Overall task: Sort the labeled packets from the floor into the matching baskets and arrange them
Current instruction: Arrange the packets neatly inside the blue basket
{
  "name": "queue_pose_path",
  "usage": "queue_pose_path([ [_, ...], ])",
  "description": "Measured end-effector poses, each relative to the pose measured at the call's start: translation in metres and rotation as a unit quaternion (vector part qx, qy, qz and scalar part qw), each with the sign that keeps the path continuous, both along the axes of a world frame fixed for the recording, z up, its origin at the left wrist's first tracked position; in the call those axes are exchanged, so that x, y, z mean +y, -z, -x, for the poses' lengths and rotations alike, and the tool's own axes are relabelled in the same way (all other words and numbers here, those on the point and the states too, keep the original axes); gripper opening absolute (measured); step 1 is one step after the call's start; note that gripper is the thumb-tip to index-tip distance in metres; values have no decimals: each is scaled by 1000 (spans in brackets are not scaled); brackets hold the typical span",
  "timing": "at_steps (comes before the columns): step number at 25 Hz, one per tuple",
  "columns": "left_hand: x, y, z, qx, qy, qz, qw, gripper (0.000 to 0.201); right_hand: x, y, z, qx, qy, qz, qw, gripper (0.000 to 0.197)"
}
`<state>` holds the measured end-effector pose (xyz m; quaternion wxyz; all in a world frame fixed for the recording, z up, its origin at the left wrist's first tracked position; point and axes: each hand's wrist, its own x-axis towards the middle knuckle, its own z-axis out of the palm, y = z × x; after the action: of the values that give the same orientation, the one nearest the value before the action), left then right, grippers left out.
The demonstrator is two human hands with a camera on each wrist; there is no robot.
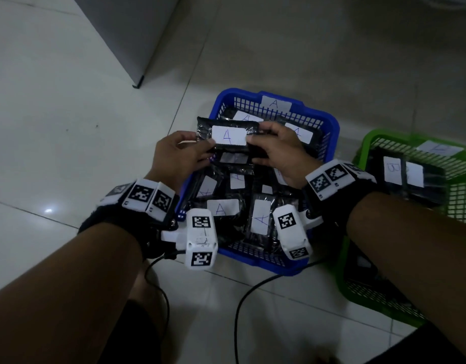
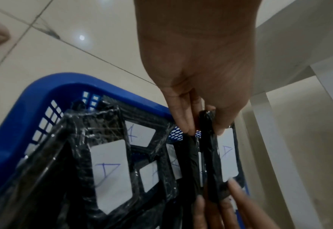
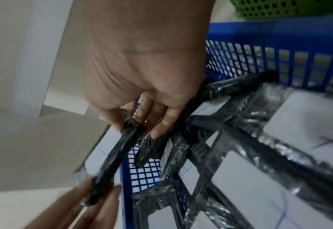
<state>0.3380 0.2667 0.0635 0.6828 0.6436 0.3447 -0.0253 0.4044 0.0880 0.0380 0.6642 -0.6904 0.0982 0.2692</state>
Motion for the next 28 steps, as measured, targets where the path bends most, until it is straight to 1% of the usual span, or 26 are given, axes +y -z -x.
queue_pose_path([
  [1, 2, 5, 1, 2, 20, -53, 998, 28, 1, 0, -1, -16, 25, 6, 1000, 29],
  [2, 3, 10, 1, 5, 54, -129, 990, 30, -1, 1, -2, -37, 47, 21, 998, 31],
  [4, 0, 15, -2, -1, 146, -268, 952, 30, -9, 3, -6, -89, 96, 67, 989, 35],
  [6, -12, 17, -9, -43, 242, -346, 905, 30, -20, 6, -12, -142, 134, 109, 975, 34],
  [8, -21, 22, -21, -89, 308, -406, 855, 27, -30, 10, -18, -181, 160, 139, 960, 32],
  [10, -26, 31, -34, -107, 349, -448, 816, 23, -38, 13, -19, -203, 171, 156, 951, 31],
  [12, -25, 40, -46, -96, 383, -476, 786, 19, -44, 17, -18, -215, 178, 167, 946, 29],
  [15, -23, 49, -53, -76, 418, -497, 757, 19, -52, 26, -15, -224, 199, 167, 939, 27],
  [20, -25, 54, -51, -81, 408, -526, 741, 19, -45, 32, -10, -217, 209, 157, 941, 16],
  [22, -23, 56, -47, -98, 401, -522, 746, 20, -41, 33, -5, -226, 183, 151, 945, 11],
  [25, -16, 61, -39, -120, 393, -518, 750, 19, -39, 36, -1, -241, 128, 157, 949, 11],
  [26, -14, 62, -37, -129, 389, -513, 754, 19, -38, 36, -1, -238, 115, 164, 950, 13],
  [27, -13, 62, -35, -142, 377, -498, 767, 21, -37, 38, -3, -234, 105, 174, 951, 17],
  [28, -11, 60, -34, -154, 363, -472, 789, 28, -35, 40, -5, -231, 93, 184, 951, 20],
])
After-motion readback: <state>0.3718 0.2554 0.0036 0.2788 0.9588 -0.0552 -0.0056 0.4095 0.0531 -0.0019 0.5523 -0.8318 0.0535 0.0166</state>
